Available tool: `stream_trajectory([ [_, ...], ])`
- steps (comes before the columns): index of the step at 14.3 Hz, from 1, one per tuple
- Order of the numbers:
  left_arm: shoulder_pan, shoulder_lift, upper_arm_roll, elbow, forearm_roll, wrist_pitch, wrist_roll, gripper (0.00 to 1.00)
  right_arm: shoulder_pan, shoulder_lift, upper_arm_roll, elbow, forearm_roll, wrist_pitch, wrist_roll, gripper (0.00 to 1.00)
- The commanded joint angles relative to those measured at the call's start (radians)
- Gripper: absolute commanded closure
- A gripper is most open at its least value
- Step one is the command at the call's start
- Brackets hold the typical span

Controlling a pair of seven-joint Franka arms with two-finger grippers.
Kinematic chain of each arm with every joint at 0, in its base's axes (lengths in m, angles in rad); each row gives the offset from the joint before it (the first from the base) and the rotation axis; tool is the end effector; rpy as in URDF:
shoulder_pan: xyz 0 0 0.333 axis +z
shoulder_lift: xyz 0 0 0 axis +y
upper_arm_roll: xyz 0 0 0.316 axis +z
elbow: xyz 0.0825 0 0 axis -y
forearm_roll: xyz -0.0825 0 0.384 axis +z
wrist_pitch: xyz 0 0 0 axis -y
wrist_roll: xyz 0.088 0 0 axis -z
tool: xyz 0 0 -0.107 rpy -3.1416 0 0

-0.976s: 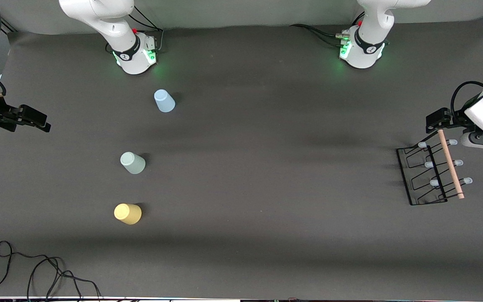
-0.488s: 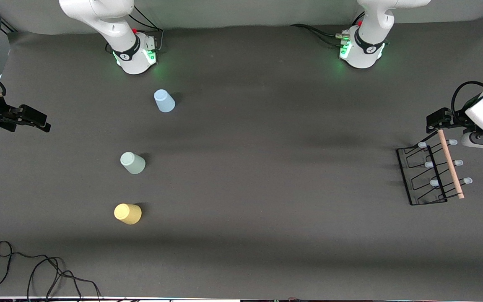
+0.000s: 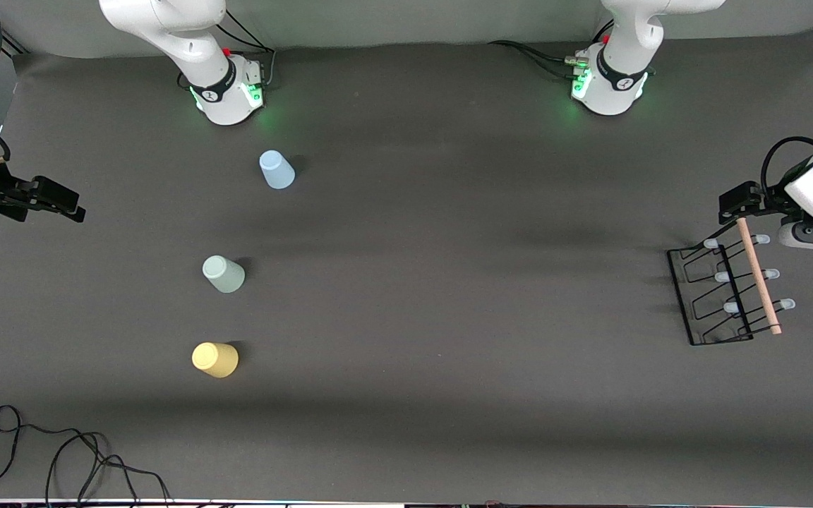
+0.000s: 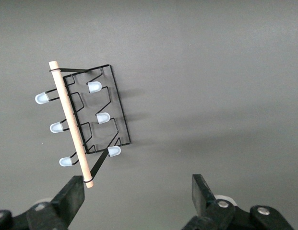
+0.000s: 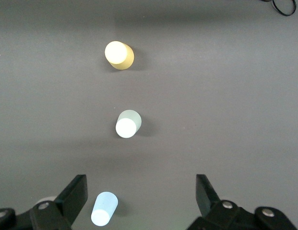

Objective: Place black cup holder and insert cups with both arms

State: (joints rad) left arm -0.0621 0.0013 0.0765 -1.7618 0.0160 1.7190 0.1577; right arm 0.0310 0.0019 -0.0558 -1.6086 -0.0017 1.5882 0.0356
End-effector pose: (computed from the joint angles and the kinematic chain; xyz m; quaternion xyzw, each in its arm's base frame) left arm 0.5587 0.0095 0.5457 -0.9971 0.0729 0.0226 0.0060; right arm 0.5555 -0.0139 0.6071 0.9995 -0.0302 -0.0111 0.0010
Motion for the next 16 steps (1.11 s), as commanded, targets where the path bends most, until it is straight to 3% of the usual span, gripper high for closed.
stream_trajectory([
  [1,-0.002,-0.007,0.008,-0.002,-0.013,-0.013,0.016,0.0,0.006,0.0,-0.006,0.009,0.011,-0.014,-0.017,0.0],
  [16,0.01,-0.006,0.009,0.001,-0.011,-0.013,0.02,0.0,0.006,0.004,-0.004,0.007,0.008,-0.013,-0.016,0.0],
])
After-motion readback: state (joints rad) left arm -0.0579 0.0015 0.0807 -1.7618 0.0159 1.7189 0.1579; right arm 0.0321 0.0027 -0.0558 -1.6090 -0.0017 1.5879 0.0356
